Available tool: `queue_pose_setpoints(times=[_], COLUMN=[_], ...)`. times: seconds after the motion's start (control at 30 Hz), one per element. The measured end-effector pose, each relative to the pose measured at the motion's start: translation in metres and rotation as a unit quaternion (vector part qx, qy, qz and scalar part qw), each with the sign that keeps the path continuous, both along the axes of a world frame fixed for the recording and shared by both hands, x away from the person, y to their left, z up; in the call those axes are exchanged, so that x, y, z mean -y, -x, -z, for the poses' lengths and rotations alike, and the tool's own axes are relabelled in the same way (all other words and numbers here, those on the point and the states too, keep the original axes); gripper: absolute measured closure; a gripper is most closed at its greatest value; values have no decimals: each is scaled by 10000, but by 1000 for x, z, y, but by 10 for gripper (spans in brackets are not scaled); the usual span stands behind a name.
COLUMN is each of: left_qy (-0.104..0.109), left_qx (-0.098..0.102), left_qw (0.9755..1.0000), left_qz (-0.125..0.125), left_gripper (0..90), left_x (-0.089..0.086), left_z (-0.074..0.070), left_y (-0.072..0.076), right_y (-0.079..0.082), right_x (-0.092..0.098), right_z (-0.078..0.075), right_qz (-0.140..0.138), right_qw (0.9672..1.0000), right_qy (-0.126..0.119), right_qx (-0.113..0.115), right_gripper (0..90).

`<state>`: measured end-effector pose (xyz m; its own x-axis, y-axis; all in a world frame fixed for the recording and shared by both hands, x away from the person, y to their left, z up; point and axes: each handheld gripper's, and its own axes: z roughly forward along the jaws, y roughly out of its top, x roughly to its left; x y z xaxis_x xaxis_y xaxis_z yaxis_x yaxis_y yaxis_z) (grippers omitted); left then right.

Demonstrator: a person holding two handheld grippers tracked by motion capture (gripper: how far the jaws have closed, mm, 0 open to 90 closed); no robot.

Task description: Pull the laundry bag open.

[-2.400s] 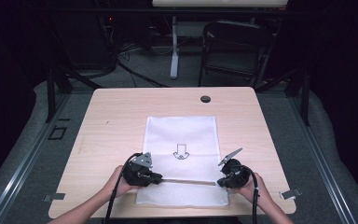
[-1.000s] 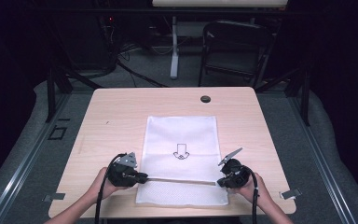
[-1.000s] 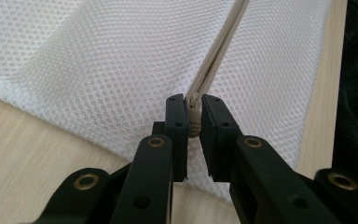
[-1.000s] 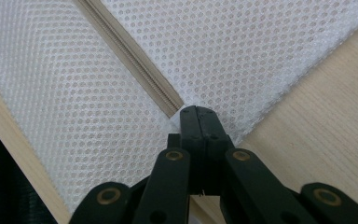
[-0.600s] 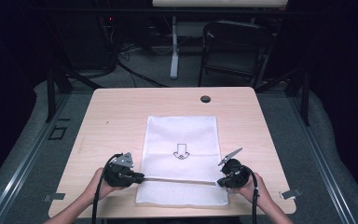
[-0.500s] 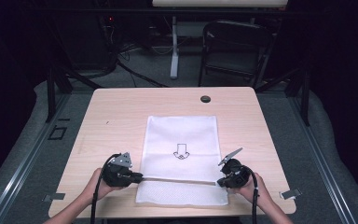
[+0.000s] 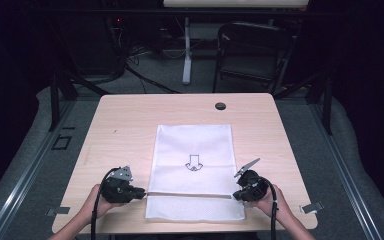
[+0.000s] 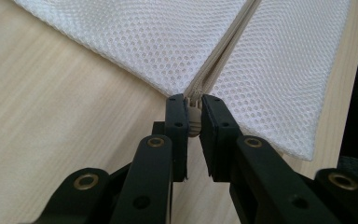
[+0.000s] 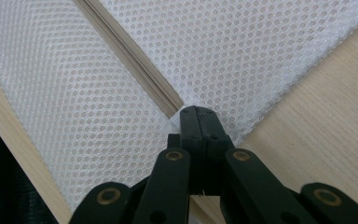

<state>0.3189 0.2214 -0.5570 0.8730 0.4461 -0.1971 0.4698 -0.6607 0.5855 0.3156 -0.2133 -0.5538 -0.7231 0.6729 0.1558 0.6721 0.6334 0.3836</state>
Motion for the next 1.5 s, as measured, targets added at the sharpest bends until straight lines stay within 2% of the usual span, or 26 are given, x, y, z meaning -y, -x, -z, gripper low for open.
queue_pose_setpoints(times=[0.13, 0.23, 0.27, 0.3, 0.33, 0.37, 0.4, 0.43, 0.47, 0.5, 0.6, 0.67, 0.73, 0.77, 0.83, 0.87, 0.93, 1.0, 1.07, 1.23, 1.27, 1.3, 1.33, 1.4, 1.43, 1.5], left_qy=[-30, -20, -10, -16, -20, -3, 63, 84, 133, 164, 209, 192, 194, 266, 304, 352, 349, 209, 275, 239, 159, 148, 124, 106, 98, 114], left_qx=[-87, -133, -129, -139, -112, -127, -195, -176, -167, -156, -59, -9, 133, 146, 256, 261, 341, 452, 402, 432, 450, 487, 486, 522, 504, 529], left_qw=[9999, 9998, 9998, 9998, 9998, 9998, 9996, 9996, 9995, 9994, 9989, 9987, 9979, 9973, 9960, 9951, 9934, 9908, 9879, 9788, 9768, 9736, 9724, 9678, 9669, 9626], left_qz=[-68, -151, -156, -136, -151, -168, -180, -190, -240, -277, -414, -469, -606, -668, -806, -882, -1040, -1255, -1473, -1986, -2088, -2224, -2280, -2460, -2499, -2655], left_gripper=[814, 809, 804, 800, 792, 761, 734, 693, 647, 582, 459, 388, 327, 300, 254, 228, 195, 156, 138, 101, 92, 91, 86, 79, 69, 63], left_x=[1, 3, 3, 3, 3, 2, 1, 0, -1, -1, -3, -4, -5, -6, -8, -8, -11, -14, -18, -30, -32, -34, -36, -40, -43, -48], left_z=[0, 0, 0, 0, -1, -1, -1, -2, -4, -6, -14, -21, -29, -33, -41, -43, -50, -55, -60, -65, -66, -65, -65, -65, -66, -67], left_y=[-2, -4, -4, -5, -4, -5, -5, -6, -6, -6, -6, -7, -8, -8, -7, -7, -5, -3, -2, 5, 6, 8, 10, 14, 15, 18], right_y=[0, -1, 0, -1, -1, 0, -1, -1, 0, 1, 1, 1, 3, 4, 6, 8, 10, 12, 15, 22, 23, 25, 26, 30, 31, 35], right_x=[-1, 2, 2, 3, 4, 5, 6, 5, 4, 3, 3, 4, 6, 7, 9, 11, 14, 18, 22, 37, 40, 44, 47, 55, 59, 66], right_z=[0, 1, 2, 1, 1, 1, 2, 2, 1, -2, -14, -22, -30, -34, -40, -44, -51, -58, -65, -75, -76, -78, -78, -78, -77, -75], right_qz=[-28, 2, 65, -45, -59, -92, -175, -325, -381, -416, -252, -155, -60, -5, 143, 178, 309, 387, 467, 685, 733, 747, 818, 951, 1005, 1112], right_qw=[10000, 10000, 9998, 9999, 9999, 9996, 9988, 9973, 9972, 9977, 9976, 9974, 9965, 9965, 9957, 9957, 9941, 9929, 9917, 9876, 9867, 9867, 9855, 9841, 9836, 9822], right_qy=[33, -72, -193, -98, -147, -263, -443, -598, -598, -513, -650, -664, -710, -622, -638, -519, -479, -425, -363, -254, -263, -259, -244, -226, -208, -170], right_qx=[11, -7, 1, 4, 9, -5, -127, -273, -224, -132, -2, 245, 427, 553, 662, 746, 917, 1037, 1139, 1391, 1426, 1422, 1464, 1481, 1480, 1504], right_gripper=[900, 900, 900, 900, 884, 754, 636, 590, 575, 505, 408, 330, 276, 247, 177, 128, 108, 50, 29, 0, 0, 0, 0, 0, 0, 0])
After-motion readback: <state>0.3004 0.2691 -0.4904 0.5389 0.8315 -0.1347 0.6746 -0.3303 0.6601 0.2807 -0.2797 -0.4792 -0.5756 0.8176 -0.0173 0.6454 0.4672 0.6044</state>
